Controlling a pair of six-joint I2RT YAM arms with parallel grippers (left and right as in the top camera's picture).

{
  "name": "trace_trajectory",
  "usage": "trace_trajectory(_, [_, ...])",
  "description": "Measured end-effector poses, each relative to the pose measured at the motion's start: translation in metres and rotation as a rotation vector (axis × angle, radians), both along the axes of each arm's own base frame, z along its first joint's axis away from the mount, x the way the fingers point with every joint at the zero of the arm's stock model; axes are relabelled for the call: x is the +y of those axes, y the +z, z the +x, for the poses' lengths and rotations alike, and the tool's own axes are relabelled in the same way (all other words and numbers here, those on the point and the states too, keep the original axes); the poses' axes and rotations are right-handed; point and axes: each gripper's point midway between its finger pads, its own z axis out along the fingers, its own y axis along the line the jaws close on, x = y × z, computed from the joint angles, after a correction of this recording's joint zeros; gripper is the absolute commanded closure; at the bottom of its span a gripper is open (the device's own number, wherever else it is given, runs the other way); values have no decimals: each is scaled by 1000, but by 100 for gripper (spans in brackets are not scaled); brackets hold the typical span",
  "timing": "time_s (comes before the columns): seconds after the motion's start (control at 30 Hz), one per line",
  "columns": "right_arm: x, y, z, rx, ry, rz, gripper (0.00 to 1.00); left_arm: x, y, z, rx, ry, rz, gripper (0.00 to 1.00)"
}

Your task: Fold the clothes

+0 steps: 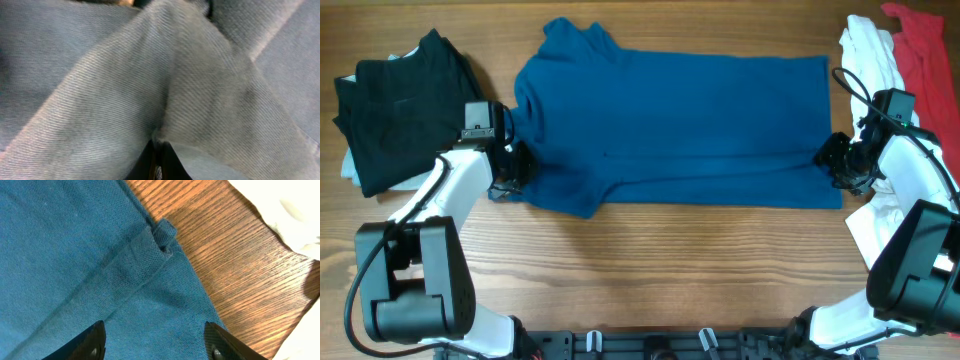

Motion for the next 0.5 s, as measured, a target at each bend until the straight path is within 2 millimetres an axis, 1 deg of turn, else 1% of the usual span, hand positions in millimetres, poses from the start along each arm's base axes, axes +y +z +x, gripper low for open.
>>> trace_trajectory(0.13, [0,0,0,0,0,0,37,-7,5,1,-14,-11,-41,96])
trace_trajectory(0.2, [0,0,0,0,0,0,37,-9,13,3,-41,-16,-51,96])
trace_trajectory(0.27, [0,0,0,0,0,0,37,-11,29,8,-91,-25,-58,96])
trace_trajectory(0.3, [0,0,0,0,0,0,37,-11,31,9,-101,-27,-58,96])
trace_trajectory(0.33, [0,0,0,0,0,0,37,-12,55,19,-196,-34,-58,96])
trace_trajectory(0.37, [0,0,0,0,0,0,37,-12,68,25,-250,-37,-57,96])
trace_trajectory(0.43, [0,0,0,0,0,0,37,-12,102,44,-402,-45,-50,96])
trace_trajectory(0.5, [0,0,0,0,0,0,37,-12,129,58,-517,-50,-46,95])
